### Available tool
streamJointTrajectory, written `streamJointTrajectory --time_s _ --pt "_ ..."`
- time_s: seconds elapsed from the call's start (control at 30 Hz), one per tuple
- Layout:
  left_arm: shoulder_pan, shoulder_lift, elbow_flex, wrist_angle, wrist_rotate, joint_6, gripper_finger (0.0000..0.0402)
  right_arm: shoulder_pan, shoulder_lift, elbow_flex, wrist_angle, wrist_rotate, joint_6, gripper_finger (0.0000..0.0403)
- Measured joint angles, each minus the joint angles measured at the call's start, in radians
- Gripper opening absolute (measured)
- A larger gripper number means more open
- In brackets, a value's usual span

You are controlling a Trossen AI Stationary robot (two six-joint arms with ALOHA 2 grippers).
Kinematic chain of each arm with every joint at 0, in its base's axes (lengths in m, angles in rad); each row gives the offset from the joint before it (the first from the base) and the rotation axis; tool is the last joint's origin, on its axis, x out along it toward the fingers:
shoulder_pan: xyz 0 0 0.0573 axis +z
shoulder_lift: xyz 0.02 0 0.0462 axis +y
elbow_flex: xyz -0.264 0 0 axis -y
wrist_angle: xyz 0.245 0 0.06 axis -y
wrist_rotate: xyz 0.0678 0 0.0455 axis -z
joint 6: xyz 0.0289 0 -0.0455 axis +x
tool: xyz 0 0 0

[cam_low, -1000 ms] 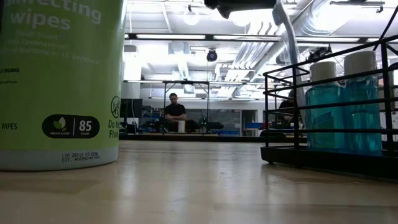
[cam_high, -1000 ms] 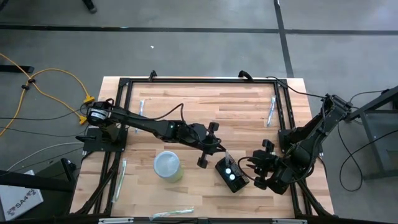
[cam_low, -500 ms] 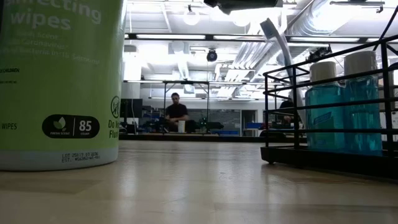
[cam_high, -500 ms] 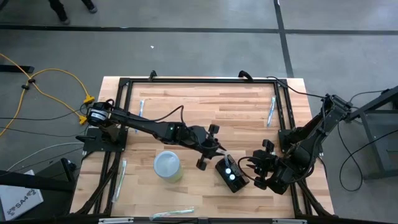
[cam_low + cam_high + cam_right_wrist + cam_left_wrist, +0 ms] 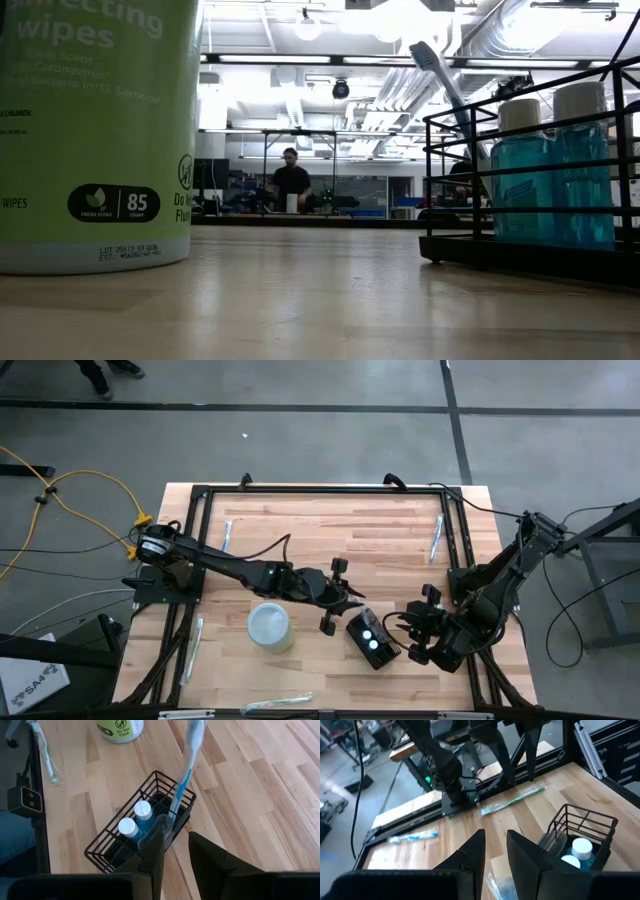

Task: Pick & Place toothbrushing station
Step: Put the right blue toothbrush into the black mesh organizer

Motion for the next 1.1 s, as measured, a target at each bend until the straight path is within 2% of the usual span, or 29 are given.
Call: streamJointTrajectory --time_s 0.1,0.23,0.4,0.5,0.6,0.73,0.9,1.1 --pt "-0.008 -0.021 0.000 -0.021 -0.005 -0.050 0.0074 0.000 0.000 0.000 -0.035 0.001 0.068 0.0081" --pt "-0.009 -0.065 0.000 -0.081 -0.007 -0.130 0.0072 0.000 0.000 0.000 -0.184 -0.001 0.241 0.0081" --pt "0.012 -0.142 0.000 -0.218 0.009 -0.157 0.0069 0.000 0.000 0.000 -0.311 0.002 0.384 0.0081" --pt "0.038 -0.185 0.000 -0.327 0.089 -0.179 0.0069 0.000 0.000 -0.011 -0.335 0.002 0.427 0.0081" --pt "0.073 -0.212 0.001 -0.398 0.215 -0.219 0.0069 -0.001 0.000 -0.040 -0.358 -0.008 0.488 0.0081" --pt "0.113 -0.220 0.001 -0.470 0.346 -0.260 0.0069 -0.012 0.000 -0.105 -0.413 -0.065 0.597 0.0081" --pt "0.142 -0.221 0.000 -0.512 0.363 -0.256 0.0068 -0.070 -0.003 -0.218 -0.454 -0.131 0.694 0.0081" --pt "0.179 -0.221 0.000 -0.513 0.363 -0.200 0.0068 -0.124 -0.065 -0.364 -0.383 -0.145 0.794 0.0081"
